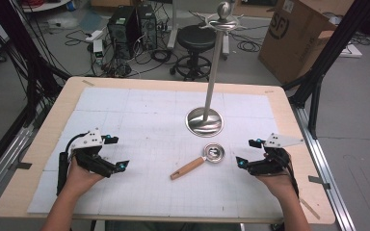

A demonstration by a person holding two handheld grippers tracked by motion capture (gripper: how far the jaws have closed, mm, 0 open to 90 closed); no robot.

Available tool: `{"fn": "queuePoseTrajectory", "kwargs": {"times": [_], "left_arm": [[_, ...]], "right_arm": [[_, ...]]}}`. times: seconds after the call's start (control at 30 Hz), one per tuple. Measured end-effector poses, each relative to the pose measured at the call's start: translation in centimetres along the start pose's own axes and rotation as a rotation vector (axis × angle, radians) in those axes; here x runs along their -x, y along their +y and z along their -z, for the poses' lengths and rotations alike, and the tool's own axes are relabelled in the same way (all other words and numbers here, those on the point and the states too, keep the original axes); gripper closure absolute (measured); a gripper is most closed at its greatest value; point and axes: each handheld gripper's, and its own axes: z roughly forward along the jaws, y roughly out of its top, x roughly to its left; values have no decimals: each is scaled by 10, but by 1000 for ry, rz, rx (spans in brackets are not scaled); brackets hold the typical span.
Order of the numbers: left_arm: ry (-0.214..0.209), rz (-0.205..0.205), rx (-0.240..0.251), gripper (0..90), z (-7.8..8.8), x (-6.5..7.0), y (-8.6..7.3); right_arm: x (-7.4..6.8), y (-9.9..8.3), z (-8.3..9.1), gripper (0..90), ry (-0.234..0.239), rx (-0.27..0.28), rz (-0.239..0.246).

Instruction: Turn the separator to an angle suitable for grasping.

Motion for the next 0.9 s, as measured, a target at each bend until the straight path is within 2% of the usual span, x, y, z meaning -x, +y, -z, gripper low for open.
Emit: {"fn": "queuePoseTrajectory", "kwargs": {"times": [0.2,0.37,0.6,0.7,0.9], "left_arm": [[2,-3,4,18,1,1,0],[-11,-3,2,18,0,1,0],[-7,-4,10,19,2,1,0],[-9,-2,2,19,0,0,-1],[-16,-8,-1,19,-1,1,0]], "right_arm": [[0,-1,-2,119,0,-6,12],[-5,2,-3,144,-3,-17,23],[-8,5,-6,152,-2,-21,39],[-11,6,-10,169,7,-38,47],[-15,7,-16,265,18,-67,63]]}}
